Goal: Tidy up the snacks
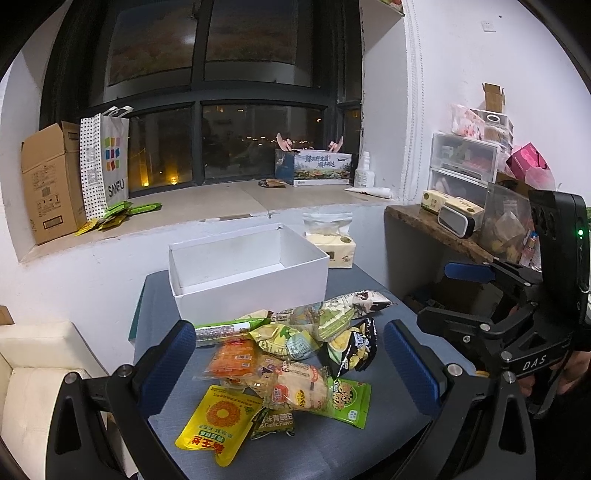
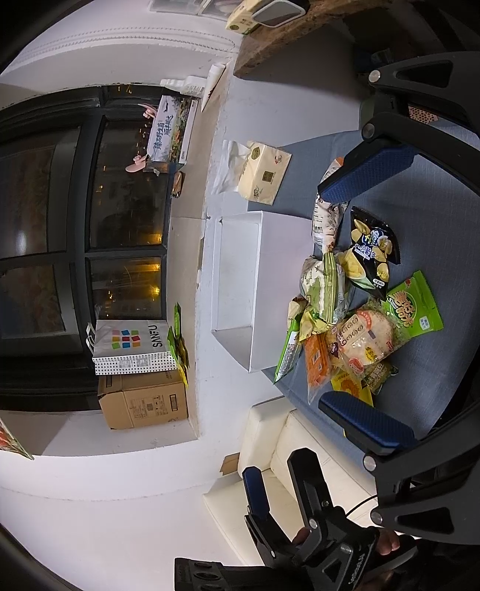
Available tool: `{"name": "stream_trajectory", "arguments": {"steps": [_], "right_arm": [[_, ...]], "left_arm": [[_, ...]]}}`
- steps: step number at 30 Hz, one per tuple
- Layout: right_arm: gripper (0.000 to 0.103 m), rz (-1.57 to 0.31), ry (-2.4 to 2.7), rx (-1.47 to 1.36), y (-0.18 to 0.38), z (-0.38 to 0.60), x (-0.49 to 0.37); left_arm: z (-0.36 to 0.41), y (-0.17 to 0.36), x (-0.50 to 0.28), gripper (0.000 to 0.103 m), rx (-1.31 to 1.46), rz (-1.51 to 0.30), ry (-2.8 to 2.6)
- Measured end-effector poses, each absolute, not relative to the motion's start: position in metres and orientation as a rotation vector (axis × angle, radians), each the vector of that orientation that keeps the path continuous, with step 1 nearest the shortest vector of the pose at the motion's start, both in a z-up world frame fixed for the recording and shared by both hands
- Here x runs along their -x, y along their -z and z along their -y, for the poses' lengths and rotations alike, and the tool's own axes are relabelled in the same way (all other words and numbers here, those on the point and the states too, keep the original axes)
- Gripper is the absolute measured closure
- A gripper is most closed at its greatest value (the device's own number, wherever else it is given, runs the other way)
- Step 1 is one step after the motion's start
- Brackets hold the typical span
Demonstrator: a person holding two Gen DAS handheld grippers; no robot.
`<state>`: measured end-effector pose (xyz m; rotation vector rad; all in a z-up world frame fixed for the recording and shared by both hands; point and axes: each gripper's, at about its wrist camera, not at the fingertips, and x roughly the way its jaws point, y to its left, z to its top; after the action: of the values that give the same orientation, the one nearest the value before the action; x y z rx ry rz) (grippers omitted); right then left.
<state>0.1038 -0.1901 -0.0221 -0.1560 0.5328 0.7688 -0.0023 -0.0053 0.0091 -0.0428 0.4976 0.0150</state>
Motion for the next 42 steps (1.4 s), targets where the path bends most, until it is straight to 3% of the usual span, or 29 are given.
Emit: {"name": "stream_trajectory", "arguments": {"steps": [42], "right_arm": [[0.0, -0.546, -0.8, 0.187, 0.034, 0.184, -0.117]], "left_arm": [[-0.01, -0.012, 0.013, 0.0, 0.073, -0.415, -0.045]]}}
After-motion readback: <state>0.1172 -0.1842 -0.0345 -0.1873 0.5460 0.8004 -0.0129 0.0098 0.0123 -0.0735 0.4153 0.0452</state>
